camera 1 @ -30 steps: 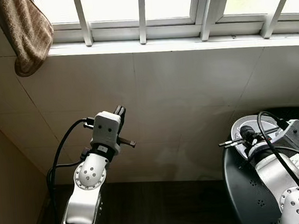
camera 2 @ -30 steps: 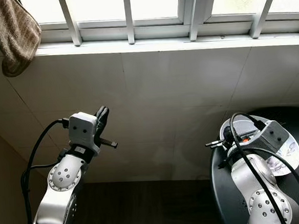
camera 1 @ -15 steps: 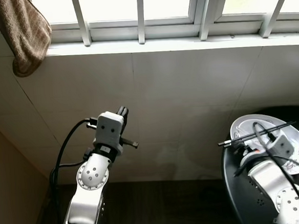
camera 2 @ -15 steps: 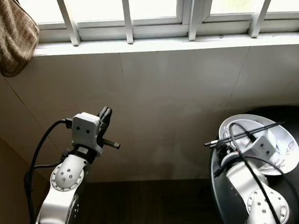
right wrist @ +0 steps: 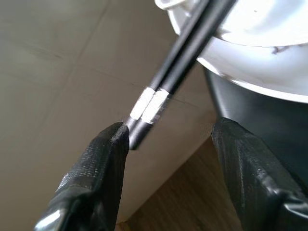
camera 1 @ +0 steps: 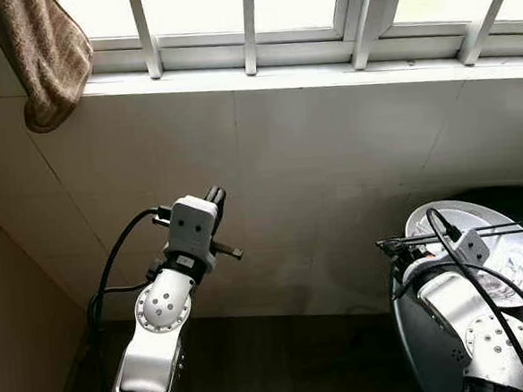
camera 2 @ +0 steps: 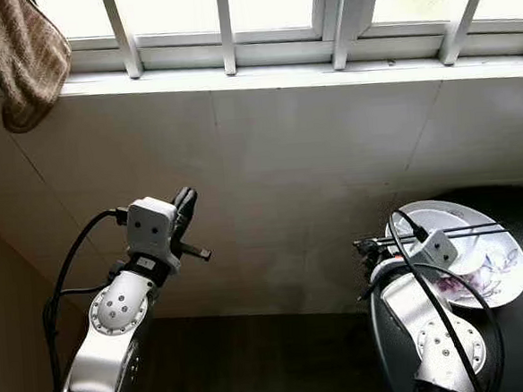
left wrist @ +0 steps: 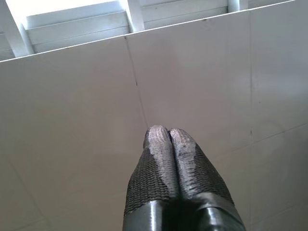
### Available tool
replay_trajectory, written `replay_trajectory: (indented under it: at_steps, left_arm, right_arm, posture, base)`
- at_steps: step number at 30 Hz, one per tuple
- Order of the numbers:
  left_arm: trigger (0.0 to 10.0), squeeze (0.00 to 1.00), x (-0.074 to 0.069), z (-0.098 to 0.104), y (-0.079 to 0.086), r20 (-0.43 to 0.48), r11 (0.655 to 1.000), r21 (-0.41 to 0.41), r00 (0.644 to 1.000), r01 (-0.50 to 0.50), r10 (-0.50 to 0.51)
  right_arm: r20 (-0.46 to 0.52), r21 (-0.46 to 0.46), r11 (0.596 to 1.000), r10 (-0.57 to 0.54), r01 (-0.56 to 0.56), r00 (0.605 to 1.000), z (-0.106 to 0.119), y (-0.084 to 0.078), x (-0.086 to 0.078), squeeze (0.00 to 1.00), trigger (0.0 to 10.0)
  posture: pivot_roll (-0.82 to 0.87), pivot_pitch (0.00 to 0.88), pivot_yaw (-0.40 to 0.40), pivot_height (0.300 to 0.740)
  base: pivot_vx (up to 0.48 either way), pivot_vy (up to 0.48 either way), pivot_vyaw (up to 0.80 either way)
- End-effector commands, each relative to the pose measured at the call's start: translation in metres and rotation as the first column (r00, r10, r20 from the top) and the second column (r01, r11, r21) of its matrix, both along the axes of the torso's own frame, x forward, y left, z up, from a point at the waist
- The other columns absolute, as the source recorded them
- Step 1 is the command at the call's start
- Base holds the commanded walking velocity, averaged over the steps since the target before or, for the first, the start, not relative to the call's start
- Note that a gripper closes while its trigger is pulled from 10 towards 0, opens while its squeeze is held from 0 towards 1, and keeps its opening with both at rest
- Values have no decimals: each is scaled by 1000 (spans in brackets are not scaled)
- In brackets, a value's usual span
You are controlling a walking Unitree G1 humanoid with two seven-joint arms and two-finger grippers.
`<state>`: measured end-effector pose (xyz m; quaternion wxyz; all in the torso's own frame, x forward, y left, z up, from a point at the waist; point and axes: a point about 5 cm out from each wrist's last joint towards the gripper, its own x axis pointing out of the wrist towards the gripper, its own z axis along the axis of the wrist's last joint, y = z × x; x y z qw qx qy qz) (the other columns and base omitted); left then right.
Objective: Kitchen organization
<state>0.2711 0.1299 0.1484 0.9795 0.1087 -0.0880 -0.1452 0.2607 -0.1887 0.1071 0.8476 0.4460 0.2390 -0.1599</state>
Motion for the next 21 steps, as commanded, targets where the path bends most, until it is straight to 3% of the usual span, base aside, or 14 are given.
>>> replay_trajectory:
  at_steps: [1,15,21]
  left_arm:
    - [10000,0,1,0,0,9,1000,16,1000,-2,2]
    - [10000,0,1,-1,-1,5,1000,21,1000,4,-4]
    - [10000,0,1,-1,-1,3,1000,23,1000,4,-4]
  right_arm:
    - [5,46,999,2,-2,1000,-2,7,2,0,10000]
    - [101,116,992,-66,54,993,-6,-8,19,0,10000]
    - [121,143,989,-48,30,991,-11,-6,25,0,10000]
  posture:
    - [115,0,-55,740]
    - [115,0,-55,740]
    - [128,0,-52,740]
  base:
    - [0,0,0]
    - [0,0,0]
    - [0,0,0]
